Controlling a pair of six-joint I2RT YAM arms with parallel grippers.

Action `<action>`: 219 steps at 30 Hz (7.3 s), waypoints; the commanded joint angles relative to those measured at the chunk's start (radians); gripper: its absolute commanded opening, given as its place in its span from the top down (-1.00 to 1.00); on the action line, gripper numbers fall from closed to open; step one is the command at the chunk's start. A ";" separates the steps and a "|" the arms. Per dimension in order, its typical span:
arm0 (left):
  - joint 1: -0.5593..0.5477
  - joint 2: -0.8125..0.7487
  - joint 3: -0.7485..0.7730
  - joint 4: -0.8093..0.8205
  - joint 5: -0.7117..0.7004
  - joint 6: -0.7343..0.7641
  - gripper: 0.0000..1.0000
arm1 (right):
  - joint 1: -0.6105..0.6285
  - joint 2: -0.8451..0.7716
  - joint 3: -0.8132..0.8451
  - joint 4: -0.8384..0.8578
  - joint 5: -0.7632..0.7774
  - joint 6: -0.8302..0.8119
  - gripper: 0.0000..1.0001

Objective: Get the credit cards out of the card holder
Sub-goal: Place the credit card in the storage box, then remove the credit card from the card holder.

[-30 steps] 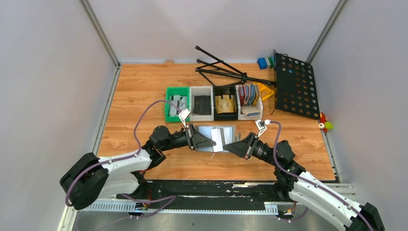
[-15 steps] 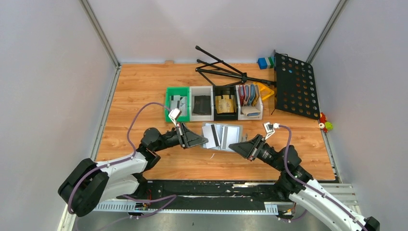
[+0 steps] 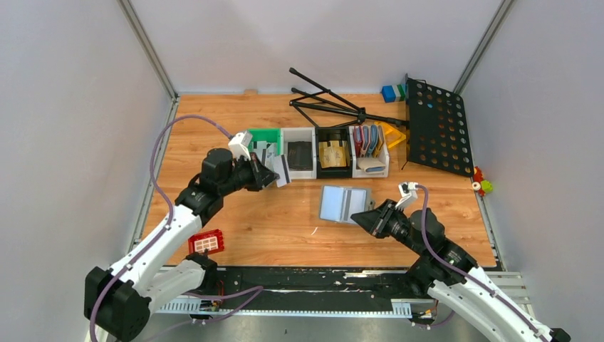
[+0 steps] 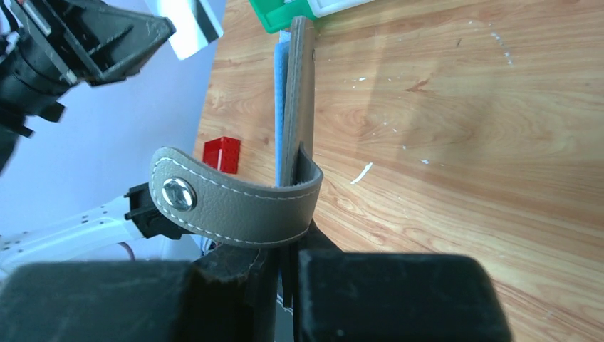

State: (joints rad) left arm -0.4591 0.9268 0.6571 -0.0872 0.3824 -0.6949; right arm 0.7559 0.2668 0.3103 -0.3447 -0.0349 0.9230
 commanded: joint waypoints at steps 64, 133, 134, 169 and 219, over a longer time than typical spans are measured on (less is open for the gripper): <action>0.122 -0.036 -0.211 0.222 0.143 -0.072 -1.00 | 0.000 0.239 -0.010 0.465 -0.219 0.008 1.00; -0.143 0.249 -0.420 1.208 0.292 -0.480 0.61 | 0.012 0.302 0.127 0.233 -0.255 -0.188 0.71; -0.144 0.247 -0.422 1.207 0.293 -0.482 0.61 | 0.012 0.308 0.129 0.236 -0.258 -0.187 0.73; -0.178 0.228 -0.387 1.110 0.275 -0.442 0.60 | 0.012 0.283 0.028 0.554 -0.381 -0.044 1.00; -0.302 0.261 -0.248 0.684 0.114 -0.233 0.55 | 0.023 0.501 0.203 0.088 -0.202 -0.233 -0.70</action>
State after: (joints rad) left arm -0.7570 1.2034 0.3695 0.6010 0.5133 -0.9451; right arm 0.7719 0.7746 0.4713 -0.2455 -0.2710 0.7029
